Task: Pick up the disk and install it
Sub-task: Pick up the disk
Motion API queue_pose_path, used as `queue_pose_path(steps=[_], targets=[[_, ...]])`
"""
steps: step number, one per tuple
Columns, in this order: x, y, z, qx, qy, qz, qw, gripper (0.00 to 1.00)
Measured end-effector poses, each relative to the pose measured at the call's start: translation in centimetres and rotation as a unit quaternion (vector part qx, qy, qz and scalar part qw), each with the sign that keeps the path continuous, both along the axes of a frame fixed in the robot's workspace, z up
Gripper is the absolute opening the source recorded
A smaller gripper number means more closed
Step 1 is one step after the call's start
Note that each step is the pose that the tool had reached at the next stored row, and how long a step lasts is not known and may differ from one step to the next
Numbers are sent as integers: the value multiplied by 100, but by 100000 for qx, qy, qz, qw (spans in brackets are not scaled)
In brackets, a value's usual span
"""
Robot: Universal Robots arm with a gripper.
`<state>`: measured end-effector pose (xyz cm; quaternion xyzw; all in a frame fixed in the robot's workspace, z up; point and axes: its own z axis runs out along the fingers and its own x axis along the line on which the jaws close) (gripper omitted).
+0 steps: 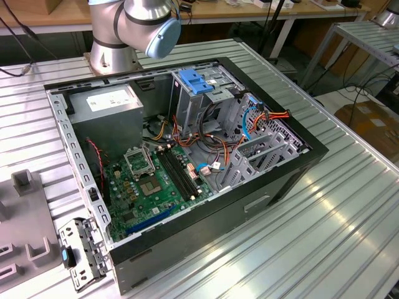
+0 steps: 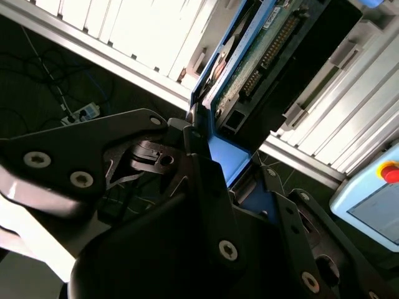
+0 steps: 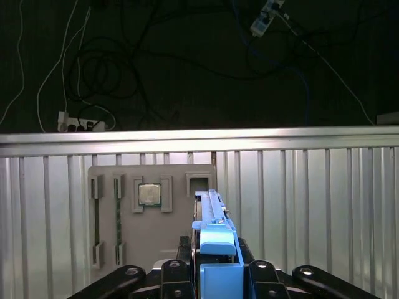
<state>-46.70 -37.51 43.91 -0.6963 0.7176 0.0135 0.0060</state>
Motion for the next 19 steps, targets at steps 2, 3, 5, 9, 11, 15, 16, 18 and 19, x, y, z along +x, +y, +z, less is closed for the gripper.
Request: queue_pose_path(steps=[2,3,5,9,11,15,16,18,19], targets=[[0,0,16,-2,7,0,100000,37],[0,0,27,0,8,-1,100000,37],[0,0,45,-1,10,1,100000,37],[0,0,83,0,21,-1,100000,37],[0,0,103,1,35,0,100000,37],[0,0,150,-3,57,0,100000,37],[0,0,165,0,56,-1,100000,37],[0,0,195,-1,73,-1,100000,37],[0,0,209,3,75,2,100000,37]])
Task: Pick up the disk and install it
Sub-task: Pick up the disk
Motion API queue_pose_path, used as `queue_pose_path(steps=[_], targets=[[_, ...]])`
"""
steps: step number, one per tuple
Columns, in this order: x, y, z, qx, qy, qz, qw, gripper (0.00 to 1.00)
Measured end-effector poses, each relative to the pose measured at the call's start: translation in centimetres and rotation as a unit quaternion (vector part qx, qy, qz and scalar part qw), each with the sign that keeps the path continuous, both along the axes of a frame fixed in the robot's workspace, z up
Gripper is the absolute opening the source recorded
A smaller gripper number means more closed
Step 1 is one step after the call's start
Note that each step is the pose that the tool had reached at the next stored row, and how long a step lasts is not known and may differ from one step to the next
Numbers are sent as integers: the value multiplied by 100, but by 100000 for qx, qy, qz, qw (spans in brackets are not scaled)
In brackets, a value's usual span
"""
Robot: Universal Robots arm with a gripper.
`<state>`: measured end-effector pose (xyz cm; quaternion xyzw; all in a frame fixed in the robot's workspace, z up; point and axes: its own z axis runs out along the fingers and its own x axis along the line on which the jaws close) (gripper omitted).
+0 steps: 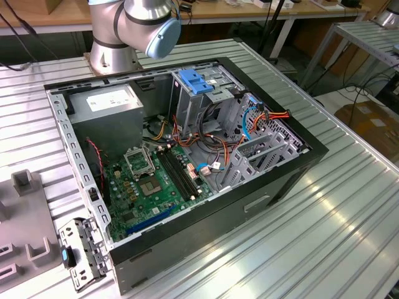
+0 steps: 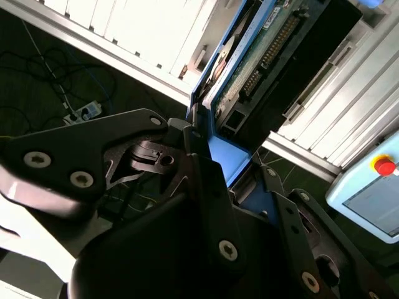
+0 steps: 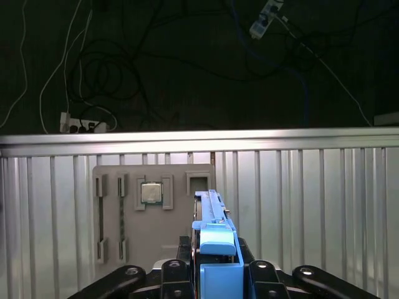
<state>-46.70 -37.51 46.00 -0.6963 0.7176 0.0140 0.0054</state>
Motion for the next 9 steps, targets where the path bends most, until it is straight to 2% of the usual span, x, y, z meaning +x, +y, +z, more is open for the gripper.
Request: queue_pose_path(steps=[9], targets=[[0,0,180,-3,148,-2,100000,37]])
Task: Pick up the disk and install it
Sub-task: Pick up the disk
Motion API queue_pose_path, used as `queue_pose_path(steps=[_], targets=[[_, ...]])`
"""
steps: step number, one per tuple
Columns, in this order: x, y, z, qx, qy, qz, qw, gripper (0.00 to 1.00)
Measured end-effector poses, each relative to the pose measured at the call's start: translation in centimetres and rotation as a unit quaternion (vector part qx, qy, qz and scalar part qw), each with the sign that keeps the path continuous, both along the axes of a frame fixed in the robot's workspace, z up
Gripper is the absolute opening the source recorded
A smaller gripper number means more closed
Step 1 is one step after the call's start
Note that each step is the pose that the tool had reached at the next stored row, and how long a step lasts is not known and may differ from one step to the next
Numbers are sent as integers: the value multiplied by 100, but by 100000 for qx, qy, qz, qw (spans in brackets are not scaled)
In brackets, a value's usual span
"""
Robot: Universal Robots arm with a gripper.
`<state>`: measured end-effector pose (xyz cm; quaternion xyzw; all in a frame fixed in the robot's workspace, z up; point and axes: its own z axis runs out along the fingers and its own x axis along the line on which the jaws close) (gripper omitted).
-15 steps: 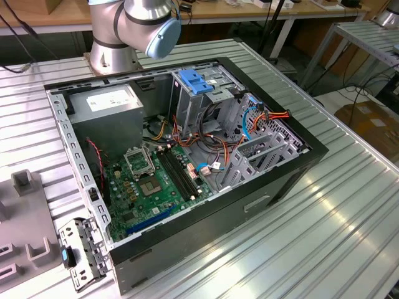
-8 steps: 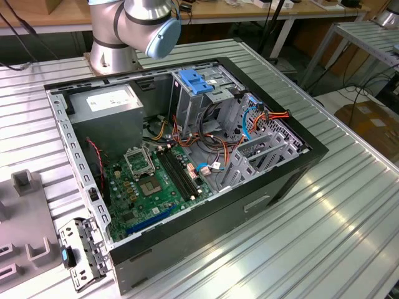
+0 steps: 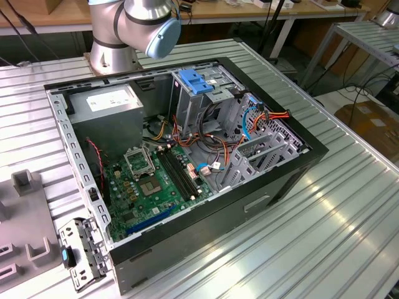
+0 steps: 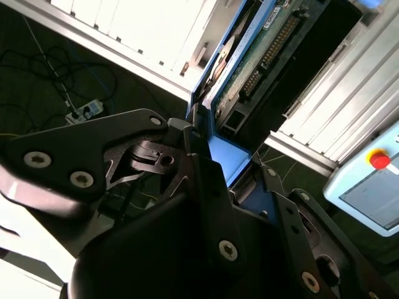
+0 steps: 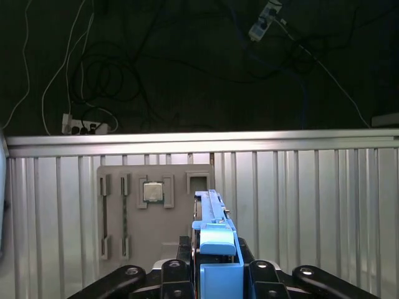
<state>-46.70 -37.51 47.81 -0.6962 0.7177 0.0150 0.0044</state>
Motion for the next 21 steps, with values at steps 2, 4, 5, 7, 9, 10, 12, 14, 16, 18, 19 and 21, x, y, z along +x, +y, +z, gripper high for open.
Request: queue_pose_path(steps=[2,4,5,7,9,10,12,14,16,18,19,21], targets=[[0,0,39,0,19,0,100000,37],[0,0,65,-2,33,0,100000,37],[0,0,76,-2,34,-1,100000,37],[0,0,113,-5,59,-1,100000,37],[0,0,149,-3,72,0,100000,37],[0,0,183,-1,84,-2,100000,37],[0,0,230,0,102,-1,100000,37],[0,0,266,0,107,1,100000,37],[0,0,295,-2,123,0,100000,37],[0,0,315,0,134,-2,100000,37],[0,0,315,2,133,1,100000,37],[0,0,315,2,127,0,100000,37]])
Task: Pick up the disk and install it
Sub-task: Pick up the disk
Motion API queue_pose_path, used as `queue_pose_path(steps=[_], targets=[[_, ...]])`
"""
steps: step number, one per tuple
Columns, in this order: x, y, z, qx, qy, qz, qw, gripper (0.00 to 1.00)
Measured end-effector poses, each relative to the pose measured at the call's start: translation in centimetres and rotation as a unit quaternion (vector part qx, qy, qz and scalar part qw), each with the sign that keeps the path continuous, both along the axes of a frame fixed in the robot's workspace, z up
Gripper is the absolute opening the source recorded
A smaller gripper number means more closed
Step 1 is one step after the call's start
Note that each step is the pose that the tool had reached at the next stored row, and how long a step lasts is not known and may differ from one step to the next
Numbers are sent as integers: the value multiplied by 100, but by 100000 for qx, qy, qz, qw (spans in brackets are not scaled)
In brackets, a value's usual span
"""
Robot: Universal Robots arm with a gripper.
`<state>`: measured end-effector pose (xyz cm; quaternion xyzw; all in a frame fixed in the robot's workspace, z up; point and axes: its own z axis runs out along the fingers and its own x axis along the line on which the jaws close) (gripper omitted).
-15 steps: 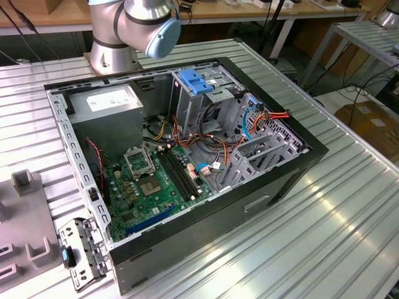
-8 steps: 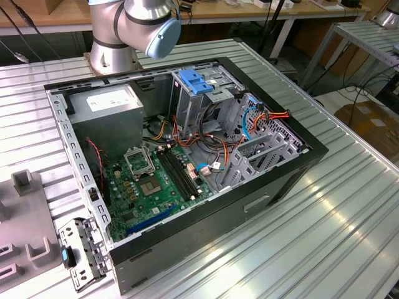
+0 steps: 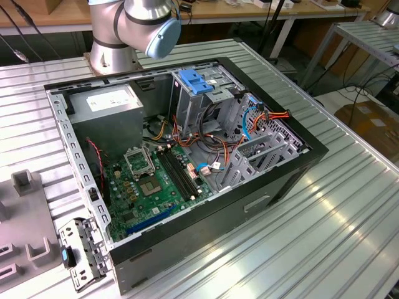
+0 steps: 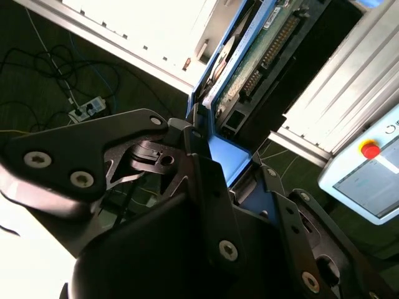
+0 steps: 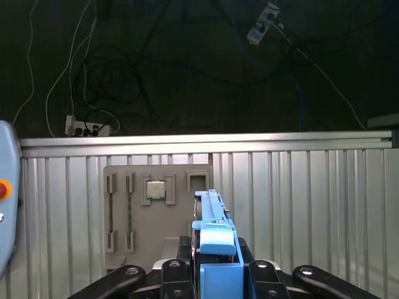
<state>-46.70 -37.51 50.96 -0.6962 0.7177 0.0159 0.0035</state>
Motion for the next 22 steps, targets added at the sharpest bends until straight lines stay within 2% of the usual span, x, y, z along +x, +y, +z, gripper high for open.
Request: queue_pose_path(steps=[22], targets=[[247,0,1,-2,5,0,100000,37]])
